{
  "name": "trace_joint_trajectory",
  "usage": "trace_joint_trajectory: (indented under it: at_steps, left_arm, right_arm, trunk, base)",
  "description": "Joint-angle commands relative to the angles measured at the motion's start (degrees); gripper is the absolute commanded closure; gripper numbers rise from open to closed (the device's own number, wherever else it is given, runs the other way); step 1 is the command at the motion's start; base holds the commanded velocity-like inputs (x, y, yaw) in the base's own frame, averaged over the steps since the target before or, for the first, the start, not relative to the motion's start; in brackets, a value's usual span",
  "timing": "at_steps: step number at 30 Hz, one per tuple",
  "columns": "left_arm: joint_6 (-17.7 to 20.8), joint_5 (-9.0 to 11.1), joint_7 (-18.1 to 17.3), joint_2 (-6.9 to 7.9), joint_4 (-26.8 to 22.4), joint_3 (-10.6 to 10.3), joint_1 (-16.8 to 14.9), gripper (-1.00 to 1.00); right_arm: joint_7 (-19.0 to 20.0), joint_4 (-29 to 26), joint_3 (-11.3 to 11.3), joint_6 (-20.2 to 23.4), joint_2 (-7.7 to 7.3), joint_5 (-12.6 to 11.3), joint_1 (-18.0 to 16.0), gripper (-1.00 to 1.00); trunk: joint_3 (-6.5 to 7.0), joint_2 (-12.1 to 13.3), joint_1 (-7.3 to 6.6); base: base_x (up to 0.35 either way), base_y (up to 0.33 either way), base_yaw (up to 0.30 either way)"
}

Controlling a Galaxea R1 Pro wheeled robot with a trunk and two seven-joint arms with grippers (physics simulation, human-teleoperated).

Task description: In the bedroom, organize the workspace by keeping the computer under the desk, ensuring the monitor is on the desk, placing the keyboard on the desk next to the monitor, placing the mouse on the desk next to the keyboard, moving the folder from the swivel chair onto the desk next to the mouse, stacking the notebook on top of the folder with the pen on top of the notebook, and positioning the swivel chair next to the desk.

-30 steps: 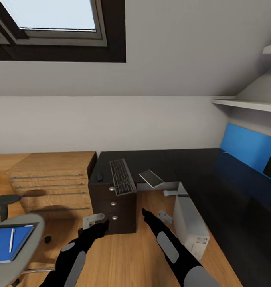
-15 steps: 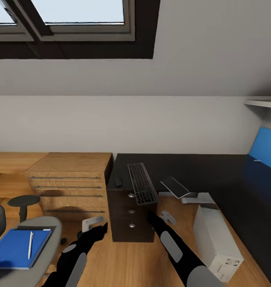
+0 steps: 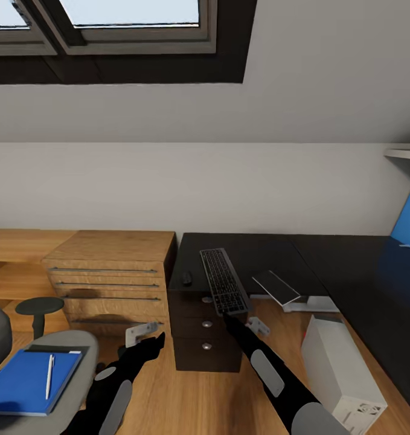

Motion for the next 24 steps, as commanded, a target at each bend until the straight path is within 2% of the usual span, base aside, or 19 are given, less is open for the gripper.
trace_joint_trajectory:
  at_steps: [1, 5, 6, 8, 10, 12, 17, 19, 21, 24]
  left_arm:
    - [0.16, 0.6, 0.54, -0.02, -0.07, -0.09, -0.02, -1.0]
    - [0.17, 0.65, 0.6, -0.07, 0.29, -1.06, -0.03, -1.0]
    - [0.15, 0.63, 2.06, -0.13, 1.69, -2.6, -0.04, -1.0]
    - [0.13, 0.65, 3.25, -0.11, 1.91, -3.5, -0.04, -1.0]
    - [-0.02, 0.92, 8.79, -0.14, 2.42, -6.43, -0.04, -1.0]
    - [-0.03, 0.95, 9.2, -0.14, 2.47, -6.65, -0.04, -1.0]
    - [-0.03, 1.08, 9.27, -0.16, 2.55, -6.69, -0.02, -1.0]
    - [-0.03, 1.1, 9.29, -0.16, 2.55, -6.71, -0.03, -1.0]
    - [-0.03, 1.11, 9.29, -0.16, 2.56, -6.8, -0.04, -1.0]
    - [-0.03, 1.13, 9.29, -0.16, 2.57, -6.98, -0.04, -1.0]
  right_arm:
    - [0.04, -0.03, 0.09, 0.02, -0.06, -0.51, -0.04, -1.0]
    - [0.08, -0.04, 0.0, 0.02, -0.24, -0.51, -0.04, -1.0]
    - [0.08, -0.04, -0.08, 0.08, -0.29, -0.51, -0.04, -1.0]
    - [0.08, -0.04, -0.09, 0.09, -0.3, -0.51, -0.04, -1.0]
    - [0.08, 0.05, -0.18, -0.04, -0.38, -0.38, -0.04, -1.0]
    - [0.27, 0.44, -0.13, -0.38, -0.54, -0.07, -0.04, -1.0]
    - [1.84, 0.64, 0.0, -0.4, -2.28, -0.18, 0.02, -1.0]
    - [3.48, 0.8, -0.01, -0.36, -2.63, -0.3, 0.03, -1.0]
    - [7.08, 1.66, -0.06, -0.3, -3.1, -0.4, 0.04, -1.0]
    - [16.01, 4.77, -0.86, -0.2, -3.92, -1.21, 0.05, -1.0]
  trunk:
    - [-0.25, -0.45, 0.23]
    - [-0.97, -2.06, 1.1]
    - [-1.15, -2.46, 1.32]
    - [-1.51, -3.26, 1.76]
    - [-1.86, -4.06, 2.2]
    - [-2.22, -4.87, 2.64]
    - [-3.12, -6.87, 3.74]
    - [-3.48, -7.67, 4.18]
    - [-3.84, -8.48, 4.62]
    - [-4.38, -9.68, 5.28]
  base:
    - [0.0, 0.0, 0.0]
    - [0.0, 0.0, 0.0]
    - [0.0, 0.0, 0.0]
    - [0.0, 0.0, 0.0]
    - [0.0, 0.0, 0.0]
    - [0.0, 0.0, 0.0]
    - [0.0, 0.0, 0.0]
    - [0.0, 0.0, 0.0]
    - [0.0, 0.0, 0.0]
    - [0.0, 0.0, 0.0]
